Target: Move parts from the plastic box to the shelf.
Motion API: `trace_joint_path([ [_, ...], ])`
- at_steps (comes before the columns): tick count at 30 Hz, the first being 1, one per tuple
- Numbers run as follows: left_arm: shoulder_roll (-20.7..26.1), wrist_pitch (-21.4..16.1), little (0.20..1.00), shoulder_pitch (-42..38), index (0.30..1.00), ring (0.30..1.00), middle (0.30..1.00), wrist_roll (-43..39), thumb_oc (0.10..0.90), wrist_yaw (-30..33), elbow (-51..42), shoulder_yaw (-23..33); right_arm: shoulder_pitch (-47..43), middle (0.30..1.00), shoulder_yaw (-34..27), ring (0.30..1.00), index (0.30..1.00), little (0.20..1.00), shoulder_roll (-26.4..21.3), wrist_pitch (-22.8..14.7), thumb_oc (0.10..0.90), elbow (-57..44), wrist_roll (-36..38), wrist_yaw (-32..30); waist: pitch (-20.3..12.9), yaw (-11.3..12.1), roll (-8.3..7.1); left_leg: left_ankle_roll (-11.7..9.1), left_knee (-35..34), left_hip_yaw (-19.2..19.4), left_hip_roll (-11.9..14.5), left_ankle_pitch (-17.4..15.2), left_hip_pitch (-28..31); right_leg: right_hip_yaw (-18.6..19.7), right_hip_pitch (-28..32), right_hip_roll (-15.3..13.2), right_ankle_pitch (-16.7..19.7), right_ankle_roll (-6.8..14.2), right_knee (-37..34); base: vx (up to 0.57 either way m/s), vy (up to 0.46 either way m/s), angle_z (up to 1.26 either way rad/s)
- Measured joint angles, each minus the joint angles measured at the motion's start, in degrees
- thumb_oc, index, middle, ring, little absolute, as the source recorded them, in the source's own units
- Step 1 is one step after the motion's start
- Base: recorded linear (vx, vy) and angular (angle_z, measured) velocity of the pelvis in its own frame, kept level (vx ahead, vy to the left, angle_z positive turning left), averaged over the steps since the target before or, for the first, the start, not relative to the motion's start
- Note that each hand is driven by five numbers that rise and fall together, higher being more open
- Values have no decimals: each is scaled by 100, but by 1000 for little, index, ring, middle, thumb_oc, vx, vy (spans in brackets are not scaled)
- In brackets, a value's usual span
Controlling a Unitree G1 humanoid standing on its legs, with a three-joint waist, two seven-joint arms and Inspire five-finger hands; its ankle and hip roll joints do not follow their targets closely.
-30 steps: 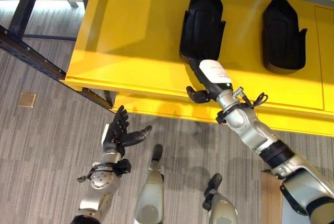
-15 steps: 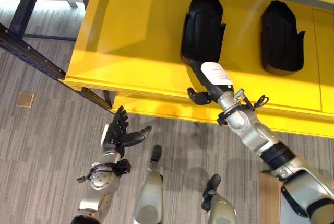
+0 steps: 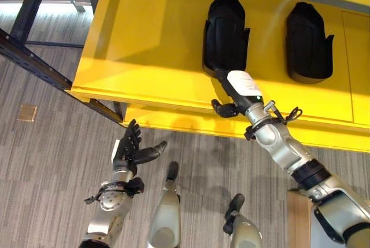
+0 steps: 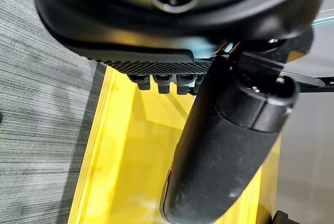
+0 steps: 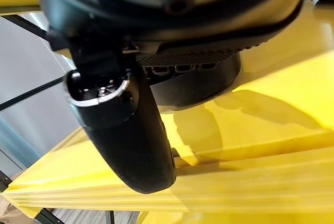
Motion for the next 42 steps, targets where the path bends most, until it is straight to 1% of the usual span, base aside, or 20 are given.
trace_joint_path([
  [4,0,0,1000,-4,1000,1000,1000,1,900,0,0,15,0,1000,-43,1000,1000,1000,-107,15,900,-127,-2,0,0,-2,0,0,-1,0,0,0,6,0,7,0,0,0,0,0,0,0],
  [8,-1,2,1000,18,1000,1000,1000,2,900,4,3,43,5,1000,-162,1000,1000,1000,-245,57,900,-719,-3,-2,0,-48,0,0,-6,4,1,0,14,3,10,0,0,0,-2,0,0,0],
  [14,-2,4,1000,43,1000,1000,1000,11,900,17,6,75,1,1000,-371,1000,1000,1000,-249,-11,900,-1337,-7,-27,0,-122,0,3,-31,30,3,-4,95,22,60,-6,-7,-7,-4,-1,2,-1],
  [20,-44,13,1000,40,1000,1000,1000,60,900,25,6,135,16,1000,-514,1000,1000,1000,-322,-76,900,-1666,-32,-33,0,-145,0,3,-32,40,4,-5,100,33,56,-9,-7,-7,-3,0,0,0],
  [23,-44,43,1000,43,1000,1000,1000,113,900,41,6,200,52,1000,-626,1000,1000,1000,-361,-136,900,-1922,-215,-36,-1,-174,1,7,-37,72,11,-8,128,63,59,-8,0,4,-4,2,-11,-3],
  [27,-47,54,1000,50,1000,1000,1000,230,900,115,5,206,402,1000,-782,1000,1000,1000,-348,-245,900,-2119,-225,-87,0,-187,1,11,-68,131,23,-21,271,116,140,-10,7,16,-14,6,-22,-7],
  [29,-48,54,1000,66,1000,1000,1000,245,900,110,5,219,784,1000,-867,1000,1000,1000,-338,-282,900,-2228,-224,-92,-2,-194,0,3,-123,190,54,-28,404,169,224,5,2,8,-37,-5,-21,-14],
  [31,-51,53,1000,94,1000,1000,1000,284,900,115,3,261,1246,1000,-948,1000,1000,1000,-321,-342,900,-2275,-201,-91,-5,-414,6,-9,-126,235,158,-35,446,255,210,102,3,-27,-68,-13,-70,-25],
  [32,-63,57,1000,112,1000,1000,1000,284,900,110,0,269,1444,1000,-1021,1000,1000,1000,-248,-365,900,-2280,-109,-83,-6,-482,-4,-40,-124,290,224,-48,498,316,135,130,8,-31,-41,-7,-108,-37],
  [33,-74,60,1000,166,1000,1000,1000,284,900,131,1,297,1760,1000,-1188,1000,1000,1000,-52,-439,900,-2381,20,-83,-19,-514,-24,-112,-116,401,283,-118,568,421,72,136,-64,-67,52,-3,-112,-60],
  [34,-75,60,1000,248,1000,1000,1000,285,900,129,13,356,2102,1000,-1365,1000,1000,1000,124,-554,900,-2521,106,-86,-37,-500,-54,-96,-119,590,353,-131,686,656,-31,175,-104,-83,221,-6,-147,-101],
  [35,-174,96,1000,461,1000,1000,1000,272,900,200,53,515,2575,1000,-1401,1000,1000,1000,23,-603,900,-2556,294,-110,-104,-671,-14,-164,-153,763,499,-119,916,876,89,342,-88,-84,169,-5,-122,-87],
  [36,-319,96,1000,577,1000,1000,1000,280,900,236,96,616,2724,1000,-1441,1000,1000,1000,-67,-575,900,-2552,339,-116,-146,-786,29,-164,-238,787,590,-119,1015,875,161,432,-82,-99,111,1,-160,-69],
  [38,-380,97,1000,645,1000,1000,1000,289,900,195,147,580,2798,1000,-1518,1000,1000,1000,-184,-562,900,-2476,468,-198,-197,-846,89,-185,-319,841,812,-102,1145,935,179,657,-63,-175,53,10,-152,-32],
  [39,-427,97,1000,624,1000,1000,1000,291,900,177,157,554,2764,1000,-1504,1000,1000,1000,-256,-570,900,-2469,453,-218,-220,-918,118,-197,-399,892,952,-95,1199,975,176,808,-68,-238,52,-2,-181,-43],
  [40,-427,97,1000,607,1000,1000,1000,291,900,111,192,550,2704,1000,-1435,1000,1000,1000,-312,-590,900,-2469,449,-217,-266,-867,98,-178,-489,988,1086,-61,1318,1055,149,941,-91,-329,89,-3,-171,-39],
  [41,-437,106,1000,593,1000,1000,1000,287,900,92,214,509,2692,1000,-1414,1000,1000,1000,-322,-610,900,-2472,451,-218,-347,-966,108,-162,-516,989,1184,-60,1356,1060,128,1041,-110,-359,96,-8,-236,-40],
  [42,-503,141,1000,626,1000,1000,1000,278,900,159,240,526,2686,1000,-1400,1000,1000,1000,-343,-667,900,-2470,450,-210,-428,-1000,124,-167,-571,993,1254,-60,1402,1056,86,1101,-152,-409,167,3,-127,-34],
])
